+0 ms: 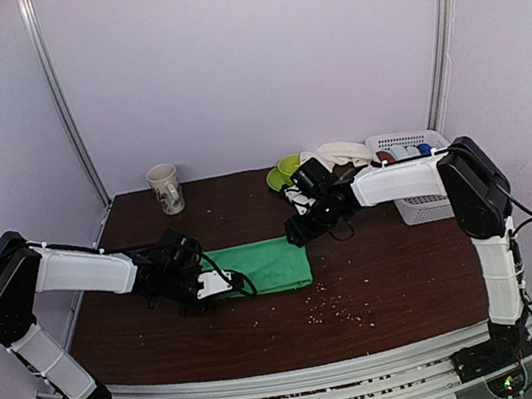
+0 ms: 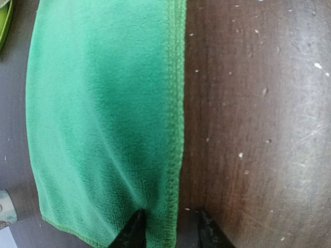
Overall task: Roll the towels
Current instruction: Rotate the towel at the center of the board.
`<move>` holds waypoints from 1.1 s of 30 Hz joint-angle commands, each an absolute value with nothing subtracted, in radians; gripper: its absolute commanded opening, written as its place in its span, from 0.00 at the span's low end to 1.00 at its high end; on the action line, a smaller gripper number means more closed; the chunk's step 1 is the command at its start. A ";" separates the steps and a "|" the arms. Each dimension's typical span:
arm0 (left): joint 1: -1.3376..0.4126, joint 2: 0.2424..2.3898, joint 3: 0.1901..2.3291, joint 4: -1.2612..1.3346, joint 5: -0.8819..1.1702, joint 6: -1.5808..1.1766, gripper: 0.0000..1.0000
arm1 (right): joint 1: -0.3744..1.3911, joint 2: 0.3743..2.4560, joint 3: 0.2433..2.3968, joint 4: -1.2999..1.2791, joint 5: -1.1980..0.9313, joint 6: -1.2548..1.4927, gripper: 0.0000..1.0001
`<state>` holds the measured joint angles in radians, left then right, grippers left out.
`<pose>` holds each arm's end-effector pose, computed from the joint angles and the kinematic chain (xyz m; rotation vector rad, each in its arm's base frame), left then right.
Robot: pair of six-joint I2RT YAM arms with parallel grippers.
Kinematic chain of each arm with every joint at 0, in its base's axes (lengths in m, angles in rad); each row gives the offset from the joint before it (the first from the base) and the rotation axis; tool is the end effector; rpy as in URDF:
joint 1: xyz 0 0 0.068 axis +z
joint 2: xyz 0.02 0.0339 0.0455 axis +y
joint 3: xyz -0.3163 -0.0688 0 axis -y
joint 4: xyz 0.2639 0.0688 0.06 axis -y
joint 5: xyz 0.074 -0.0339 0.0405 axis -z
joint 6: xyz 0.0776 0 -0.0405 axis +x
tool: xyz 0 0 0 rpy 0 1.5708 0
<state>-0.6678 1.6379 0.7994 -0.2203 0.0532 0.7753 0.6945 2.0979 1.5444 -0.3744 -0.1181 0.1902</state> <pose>0.2616 -0.2116 0.1409 1.7493 1.9605 -0.0329 0.3981 0.3435 0.1783 -0.6886 2.4704 0.5025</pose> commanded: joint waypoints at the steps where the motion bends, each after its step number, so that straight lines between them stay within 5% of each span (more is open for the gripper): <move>1: -0.640 1.663 0.771 -0.196 -0.053 0.787 0.37 | 0.694 2.041 1.605 -0.438 0.008 0.143 0.68; 12: -0.523 1.736 0.817 -0.120 -0.126 0.833 0.44 | 0.698 2.183 1.768 -0.471 0.179 0.134 0.70; 19: -0.497 1.666 0.759 -0.055 -0.138 0.882 0.57 | 0.709 2.295 1.839 -0.519 0.194 0.118 0.71; 29: -0.434 1.596 0.727 -0.005 -0.162 0.843 0.92 | 0.755 2.243 1.696 -0.521 0.140 0.064 0.70; 33: -0.429 1.622 0.742 0.065 -0.274 0.783 0.97 | 0.798 2.199 1.626 -0.528 0.091 0.027 0.69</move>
<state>-0.4374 1.6085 0.7460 -0.0093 -0.1673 0.8402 0.7506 2.2543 1.6970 -0.4778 0.1463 0.0769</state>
